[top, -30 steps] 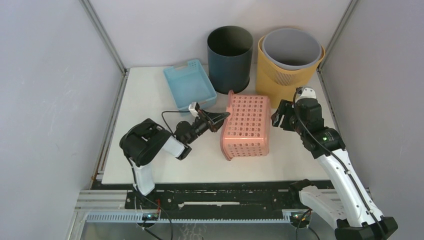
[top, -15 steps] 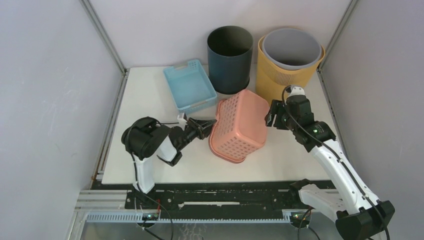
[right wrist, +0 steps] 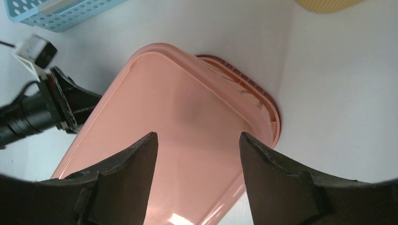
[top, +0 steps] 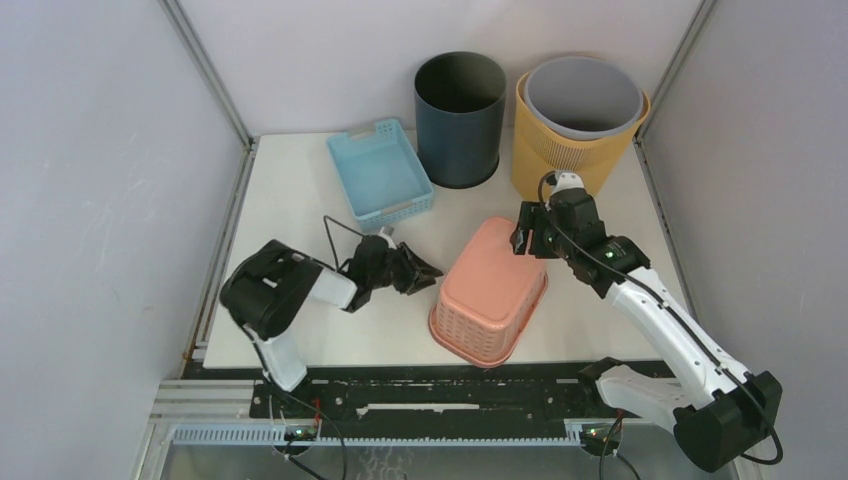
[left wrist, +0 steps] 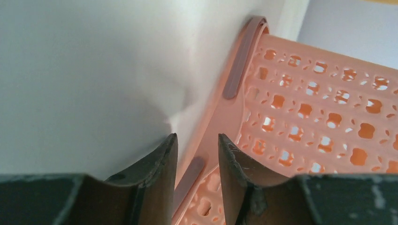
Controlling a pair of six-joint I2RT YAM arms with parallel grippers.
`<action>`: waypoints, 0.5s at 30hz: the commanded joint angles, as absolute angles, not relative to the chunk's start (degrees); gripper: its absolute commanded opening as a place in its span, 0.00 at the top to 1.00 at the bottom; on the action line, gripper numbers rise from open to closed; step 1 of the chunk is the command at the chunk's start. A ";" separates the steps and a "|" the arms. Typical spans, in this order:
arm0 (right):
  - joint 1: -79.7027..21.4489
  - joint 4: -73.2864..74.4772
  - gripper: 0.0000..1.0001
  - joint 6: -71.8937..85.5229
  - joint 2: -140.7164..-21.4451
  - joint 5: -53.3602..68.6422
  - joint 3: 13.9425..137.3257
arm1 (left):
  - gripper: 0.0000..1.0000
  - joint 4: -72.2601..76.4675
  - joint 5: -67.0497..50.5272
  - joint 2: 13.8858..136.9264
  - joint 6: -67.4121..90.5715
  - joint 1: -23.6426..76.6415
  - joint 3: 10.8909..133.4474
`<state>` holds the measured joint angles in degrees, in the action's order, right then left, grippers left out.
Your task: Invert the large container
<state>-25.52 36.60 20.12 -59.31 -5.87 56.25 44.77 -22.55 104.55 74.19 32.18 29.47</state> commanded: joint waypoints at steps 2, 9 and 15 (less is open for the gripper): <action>-27.13 33.75 0.27 21.01 -59.84 -6.26 56.59 | 0.54 4.05 -7.28 91.53 48.81 34.07 42.40; -27.16 34.18 0.27 20.92 -57.63 -6.38 56.54 | 0.41 -20.75 13.68 83.86 36.51 34.72 59.56; -27.18 34.36 0.27 21.23 -57.39 -5.91 55.75 | 0.18 -28.95 25.65 94.44 27.92 34.38 79.22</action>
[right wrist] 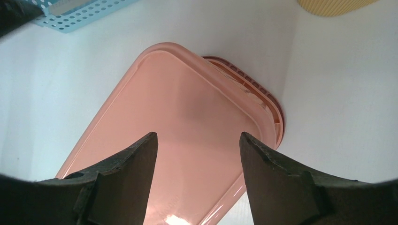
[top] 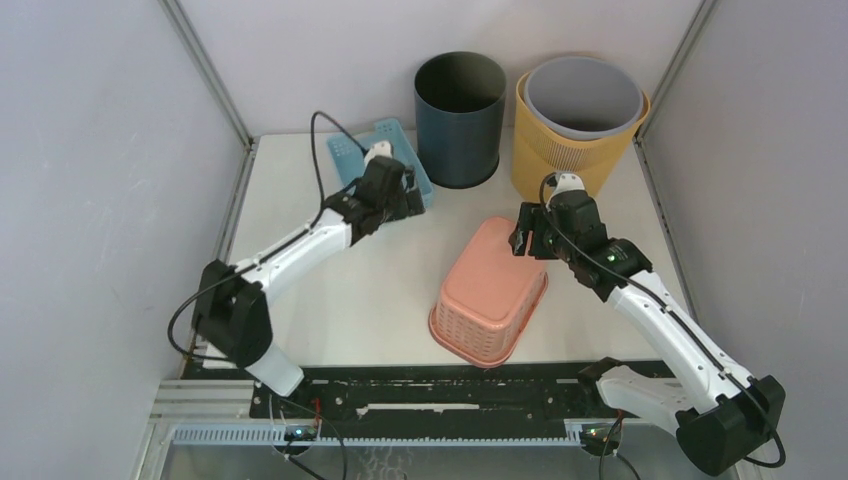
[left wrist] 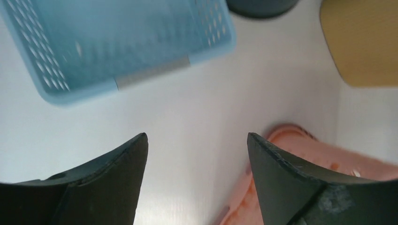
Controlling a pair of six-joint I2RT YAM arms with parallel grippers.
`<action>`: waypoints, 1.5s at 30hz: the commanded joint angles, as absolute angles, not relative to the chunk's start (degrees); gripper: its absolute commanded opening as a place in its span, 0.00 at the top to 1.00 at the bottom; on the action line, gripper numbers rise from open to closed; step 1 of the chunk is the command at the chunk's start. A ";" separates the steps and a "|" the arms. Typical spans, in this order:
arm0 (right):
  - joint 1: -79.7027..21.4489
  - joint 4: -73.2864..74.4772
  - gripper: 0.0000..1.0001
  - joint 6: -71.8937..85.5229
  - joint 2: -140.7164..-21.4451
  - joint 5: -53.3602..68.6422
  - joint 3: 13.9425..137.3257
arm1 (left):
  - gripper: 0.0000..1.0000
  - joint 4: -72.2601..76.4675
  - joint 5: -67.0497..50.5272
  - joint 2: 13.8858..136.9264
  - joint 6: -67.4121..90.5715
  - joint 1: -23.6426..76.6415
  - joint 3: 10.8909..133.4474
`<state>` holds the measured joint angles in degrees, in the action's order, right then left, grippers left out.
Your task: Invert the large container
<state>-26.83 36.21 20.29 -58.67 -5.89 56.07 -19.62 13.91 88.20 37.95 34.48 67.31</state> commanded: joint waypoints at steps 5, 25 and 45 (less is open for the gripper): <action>-27.25 33.90 0.27 21.62 -56.30 -5.09 54.44 | 0.13 -31.72 28.95 106.22 23.29 33.18 93.07; -29.03 31.79 0.27 21.80 -58.24 -4.28 53.21 | 0.20 -26.39 24.37 105.41 31.76 26.35 71.16; -31.94 32.32 0.27 23.04 -56.40 -6.48 53.20 | 0.00 -22.67 14.46 80.55 32.91 32.77 64.74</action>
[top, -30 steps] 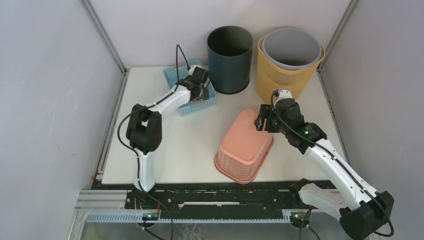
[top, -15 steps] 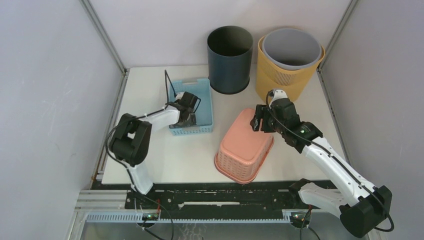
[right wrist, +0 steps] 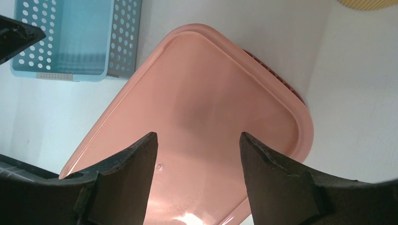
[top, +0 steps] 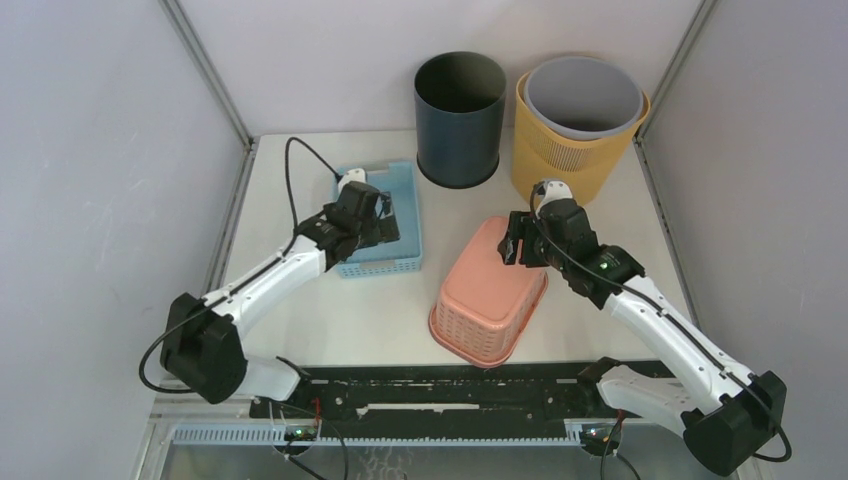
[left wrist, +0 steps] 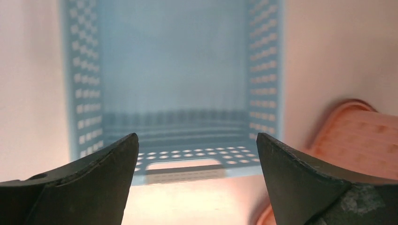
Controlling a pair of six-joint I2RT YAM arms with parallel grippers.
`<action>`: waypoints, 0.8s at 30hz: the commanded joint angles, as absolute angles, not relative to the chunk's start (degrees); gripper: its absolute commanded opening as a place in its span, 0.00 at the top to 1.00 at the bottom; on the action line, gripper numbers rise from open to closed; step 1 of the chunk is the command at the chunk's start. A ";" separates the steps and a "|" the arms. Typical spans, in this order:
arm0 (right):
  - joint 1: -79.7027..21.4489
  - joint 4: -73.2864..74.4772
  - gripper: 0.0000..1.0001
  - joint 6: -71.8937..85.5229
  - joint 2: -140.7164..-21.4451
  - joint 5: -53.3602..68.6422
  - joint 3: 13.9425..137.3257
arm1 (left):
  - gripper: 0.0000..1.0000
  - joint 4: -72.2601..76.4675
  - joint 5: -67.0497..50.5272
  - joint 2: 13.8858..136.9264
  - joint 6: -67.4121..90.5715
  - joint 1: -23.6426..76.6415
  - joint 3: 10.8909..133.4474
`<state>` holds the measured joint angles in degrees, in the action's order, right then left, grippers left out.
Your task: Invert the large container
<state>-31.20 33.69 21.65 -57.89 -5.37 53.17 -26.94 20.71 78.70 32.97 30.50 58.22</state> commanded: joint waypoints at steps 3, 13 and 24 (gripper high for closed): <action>-32.03 32.87 0.27 23.26 -55.86 -6.95 53.22 | 0.00 -23.96 14.09 87.33 34.02 34.77 71.25; -32.08 35.81 0.27 23.13 -53.40 -9.23 53.05 | 0.00 -28.69 18.16 107.03 36.30 36.74 85.21; -31.90 34.28 0.26 23.33 -53.81 -8.18 51.81 | 0.60 -26.19 17.95 109.85 35.05 35.95 82.88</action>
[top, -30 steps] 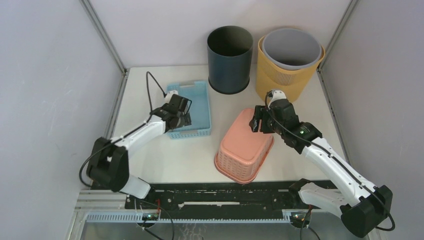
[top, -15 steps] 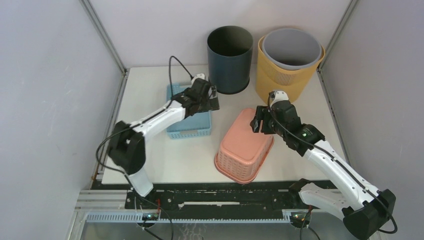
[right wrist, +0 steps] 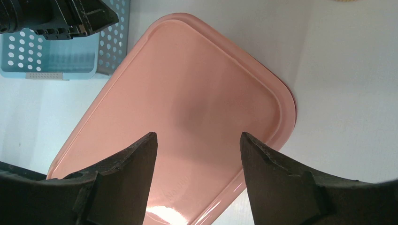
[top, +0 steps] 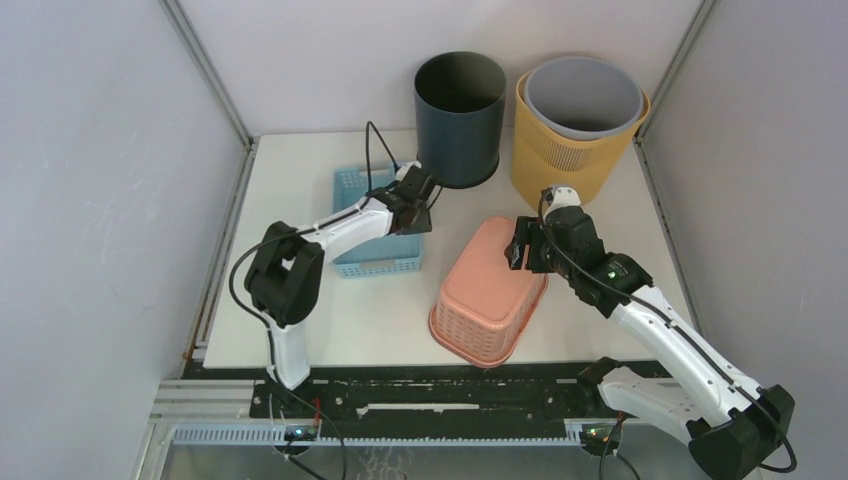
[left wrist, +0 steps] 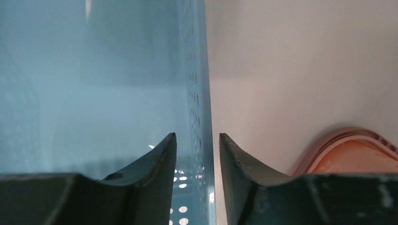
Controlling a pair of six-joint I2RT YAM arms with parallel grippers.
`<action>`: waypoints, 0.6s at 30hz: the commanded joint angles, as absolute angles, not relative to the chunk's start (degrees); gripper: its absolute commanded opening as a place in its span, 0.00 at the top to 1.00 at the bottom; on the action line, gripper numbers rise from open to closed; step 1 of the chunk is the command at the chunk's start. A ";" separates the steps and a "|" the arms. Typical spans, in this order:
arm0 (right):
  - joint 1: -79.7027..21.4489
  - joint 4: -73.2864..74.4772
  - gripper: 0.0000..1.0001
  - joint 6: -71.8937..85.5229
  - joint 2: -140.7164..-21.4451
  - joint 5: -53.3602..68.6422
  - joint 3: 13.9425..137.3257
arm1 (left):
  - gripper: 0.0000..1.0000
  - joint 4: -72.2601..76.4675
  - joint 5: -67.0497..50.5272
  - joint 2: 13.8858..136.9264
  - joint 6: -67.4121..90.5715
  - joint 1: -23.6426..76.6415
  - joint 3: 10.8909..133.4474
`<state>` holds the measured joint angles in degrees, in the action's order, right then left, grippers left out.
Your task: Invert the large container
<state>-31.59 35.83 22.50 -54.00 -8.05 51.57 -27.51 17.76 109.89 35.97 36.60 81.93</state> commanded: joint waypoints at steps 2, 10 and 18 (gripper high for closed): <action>-31.90 34.40 0.26 23.06 -53.58 -8.44 51.78 | 0.84 -26.23 17.42 108.95 34.82 35.63 82.45; -31.38 35.25 0.26 22.51 -52.26 -8.60 51.86 | 1.00 -23.61 13.04 93.29 33.74 32.55 74.02; -30.78 35.57 0.26 22.46 -51.29 -8.24 52.15 | 1.00 -16.87 -4.92 70.10 38.12 23.89 64.69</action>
